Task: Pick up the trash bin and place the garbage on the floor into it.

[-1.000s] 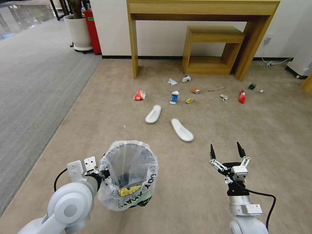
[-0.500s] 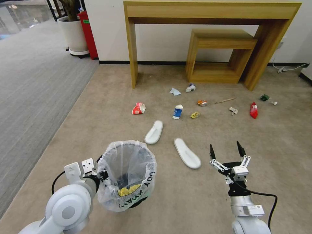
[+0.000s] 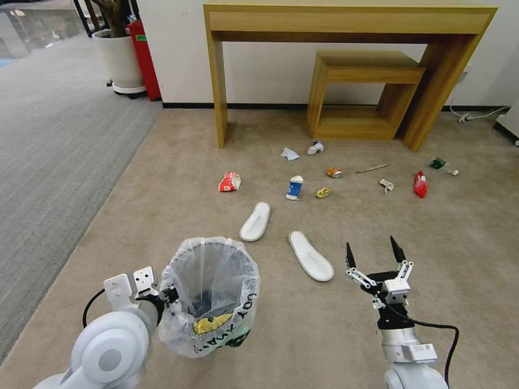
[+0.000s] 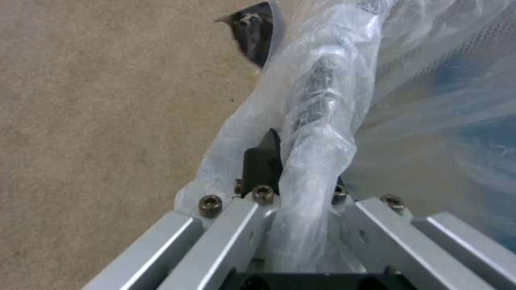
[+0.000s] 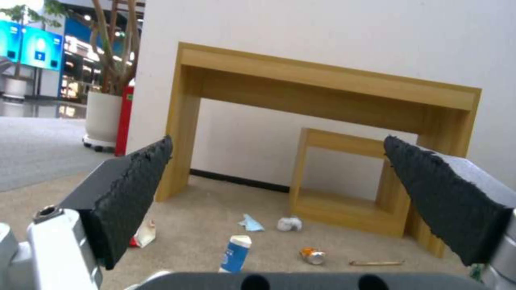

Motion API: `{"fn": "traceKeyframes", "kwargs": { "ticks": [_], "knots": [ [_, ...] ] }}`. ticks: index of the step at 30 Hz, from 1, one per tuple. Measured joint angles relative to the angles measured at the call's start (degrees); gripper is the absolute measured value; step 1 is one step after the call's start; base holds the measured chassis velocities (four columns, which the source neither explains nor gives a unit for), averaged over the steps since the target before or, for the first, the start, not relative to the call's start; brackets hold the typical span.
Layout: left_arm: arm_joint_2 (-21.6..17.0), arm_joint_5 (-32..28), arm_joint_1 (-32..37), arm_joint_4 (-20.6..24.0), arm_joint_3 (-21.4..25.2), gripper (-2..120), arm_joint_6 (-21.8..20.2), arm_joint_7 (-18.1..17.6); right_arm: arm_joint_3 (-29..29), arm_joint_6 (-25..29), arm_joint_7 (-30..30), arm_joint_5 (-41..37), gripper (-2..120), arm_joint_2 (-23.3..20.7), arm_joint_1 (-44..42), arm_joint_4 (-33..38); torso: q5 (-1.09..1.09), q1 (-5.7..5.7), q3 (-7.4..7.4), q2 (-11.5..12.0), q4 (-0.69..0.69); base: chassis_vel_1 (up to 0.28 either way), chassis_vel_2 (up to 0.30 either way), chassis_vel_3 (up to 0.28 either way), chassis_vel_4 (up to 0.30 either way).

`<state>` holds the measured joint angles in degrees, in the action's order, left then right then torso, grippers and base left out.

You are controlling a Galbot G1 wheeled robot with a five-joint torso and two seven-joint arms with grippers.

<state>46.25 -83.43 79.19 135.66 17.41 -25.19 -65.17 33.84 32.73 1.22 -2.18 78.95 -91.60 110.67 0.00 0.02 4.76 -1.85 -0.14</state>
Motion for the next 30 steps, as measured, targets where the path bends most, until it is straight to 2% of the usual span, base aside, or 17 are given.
{"fn": "traceKeyframes", "kwargs": {
  "ticks": [10, 27, 30],
  "knots": [
    [0.5, 1.0, 1.4, 0.4, 0.4, 1, 0.0, 0.2, -0.1, 0.3, 0.1, 0.4, 100, 0.4, -0.6, 0.2, -0.02, 0.00, 0.00, 0.0, 0.00, -0.157, 0.153, 0.179, -0.161],
    [1.0, 0.9, 2.8, 0.9, 1.7, 1, 0.2, -0.4, -0.6, -0.1, 2.0, -2.1, 100, -1.4, 0.4, 0.3, -0.01, 0.04, 0.04, 0.0, -0.02, -0.294, 0.295, 0.294, -0.301],
    [1.1, 0.8, 3.0, 1.0, 2.1, 1, 0.4, -0.6, -0.5, -0.2, 2.0, -2.5, 100, -1.8, 0.7, 0.3, 0.01, 0.04, 0.04, 0.0, -0.01, -0.129, 0.173, 0.168, -0.180]
  ]
}}
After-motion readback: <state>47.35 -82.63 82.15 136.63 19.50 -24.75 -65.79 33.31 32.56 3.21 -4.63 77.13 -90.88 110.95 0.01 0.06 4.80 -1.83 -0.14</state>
